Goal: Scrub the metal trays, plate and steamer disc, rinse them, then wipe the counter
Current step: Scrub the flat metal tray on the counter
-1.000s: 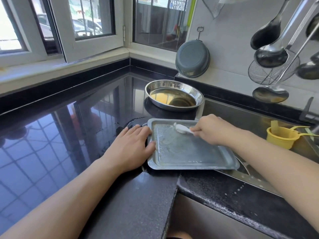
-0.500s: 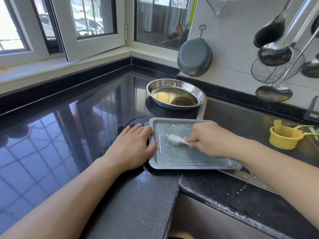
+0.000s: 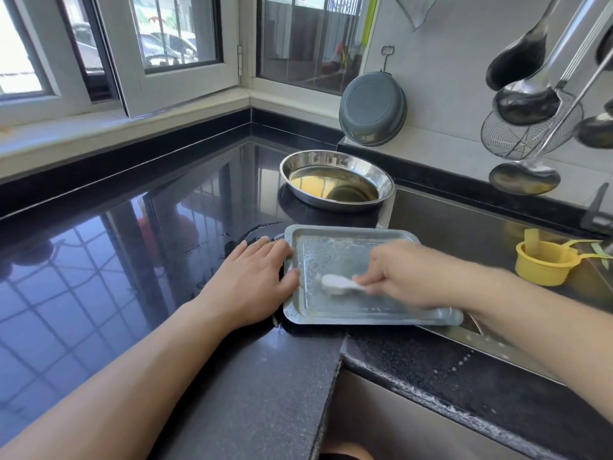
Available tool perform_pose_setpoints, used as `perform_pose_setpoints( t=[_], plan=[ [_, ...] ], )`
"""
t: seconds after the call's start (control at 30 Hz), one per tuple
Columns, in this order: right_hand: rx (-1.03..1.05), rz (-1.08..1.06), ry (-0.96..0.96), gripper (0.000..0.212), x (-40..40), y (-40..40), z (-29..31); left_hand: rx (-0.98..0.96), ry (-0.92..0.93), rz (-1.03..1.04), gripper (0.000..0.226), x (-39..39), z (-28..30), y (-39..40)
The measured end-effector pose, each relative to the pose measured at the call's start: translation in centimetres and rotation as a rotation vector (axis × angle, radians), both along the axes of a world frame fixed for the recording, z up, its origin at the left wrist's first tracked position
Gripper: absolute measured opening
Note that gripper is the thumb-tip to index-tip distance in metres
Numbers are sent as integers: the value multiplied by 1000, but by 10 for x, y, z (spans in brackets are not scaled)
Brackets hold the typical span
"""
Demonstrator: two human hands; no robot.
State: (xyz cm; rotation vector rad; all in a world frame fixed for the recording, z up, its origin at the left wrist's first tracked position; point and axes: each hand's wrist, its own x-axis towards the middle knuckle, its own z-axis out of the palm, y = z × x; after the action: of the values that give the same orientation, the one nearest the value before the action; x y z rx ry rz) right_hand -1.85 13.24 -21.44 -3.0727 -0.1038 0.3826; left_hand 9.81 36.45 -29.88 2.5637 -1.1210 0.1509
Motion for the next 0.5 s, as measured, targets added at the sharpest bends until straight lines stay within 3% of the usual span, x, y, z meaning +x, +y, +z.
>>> perform_pose_setpoints(
  t=[0.1,0.3,0.5],
  plan=[
    [-50,-185,-86,24,13,-28,5,8,9,8,70,1,-1,0],
    [92,80,51,26,-12,5,-2,1,-2,-3,69,0,1,-1],
    [54,-47,-53,24,3,-23,-2,-3,21,2,63,1,-2,0]
  ],
)
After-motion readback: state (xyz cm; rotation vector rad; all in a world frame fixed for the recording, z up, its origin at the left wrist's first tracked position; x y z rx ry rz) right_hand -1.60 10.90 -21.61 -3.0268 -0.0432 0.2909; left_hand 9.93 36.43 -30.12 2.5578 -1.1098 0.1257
